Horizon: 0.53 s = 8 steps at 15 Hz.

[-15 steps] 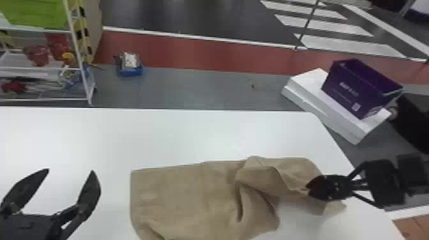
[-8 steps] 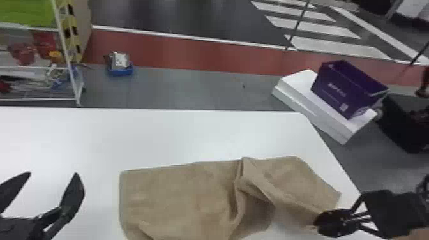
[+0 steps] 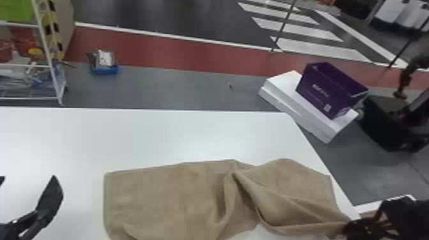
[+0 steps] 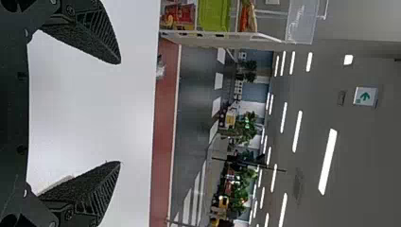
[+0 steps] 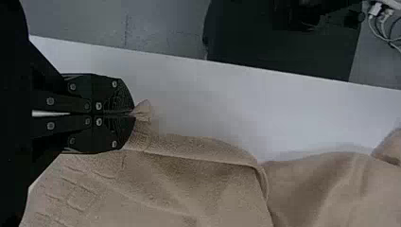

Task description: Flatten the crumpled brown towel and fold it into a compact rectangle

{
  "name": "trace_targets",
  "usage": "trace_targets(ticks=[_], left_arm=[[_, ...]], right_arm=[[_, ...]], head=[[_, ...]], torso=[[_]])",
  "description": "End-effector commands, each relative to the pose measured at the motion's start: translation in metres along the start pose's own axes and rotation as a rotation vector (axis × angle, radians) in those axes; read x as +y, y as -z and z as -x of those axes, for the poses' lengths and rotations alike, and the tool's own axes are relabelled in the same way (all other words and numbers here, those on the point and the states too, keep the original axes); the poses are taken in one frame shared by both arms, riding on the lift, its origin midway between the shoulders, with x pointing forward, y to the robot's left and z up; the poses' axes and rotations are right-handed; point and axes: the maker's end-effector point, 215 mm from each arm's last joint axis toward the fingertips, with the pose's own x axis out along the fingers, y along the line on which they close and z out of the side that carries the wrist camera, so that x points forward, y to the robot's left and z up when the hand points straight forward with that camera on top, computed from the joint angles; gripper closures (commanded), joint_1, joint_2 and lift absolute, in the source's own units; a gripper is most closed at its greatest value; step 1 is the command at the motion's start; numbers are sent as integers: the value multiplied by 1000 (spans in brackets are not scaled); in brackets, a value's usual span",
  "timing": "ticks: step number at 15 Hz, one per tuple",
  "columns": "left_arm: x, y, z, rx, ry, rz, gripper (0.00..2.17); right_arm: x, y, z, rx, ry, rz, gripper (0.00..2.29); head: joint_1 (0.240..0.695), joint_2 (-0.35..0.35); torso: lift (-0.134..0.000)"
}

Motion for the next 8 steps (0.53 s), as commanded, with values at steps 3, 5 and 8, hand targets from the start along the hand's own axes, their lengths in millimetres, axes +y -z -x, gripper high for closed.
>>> trace_targets(ticks=[3,5,8], left_arm=[[-4,4,-7,2,9,9,137],[-3,4,-6,2,8,7,137],[-1,4,-5,3,5,7,137]], right_arm=[[20,61,13,104,-49,-55,1440],[10,87,28,148,-35,-77,1440],[-1,110,48,219,-20,-84,1440]], head=[[695,-350],[695,-350],[695,-350]], torso=[[-124],[-124],[-124]])
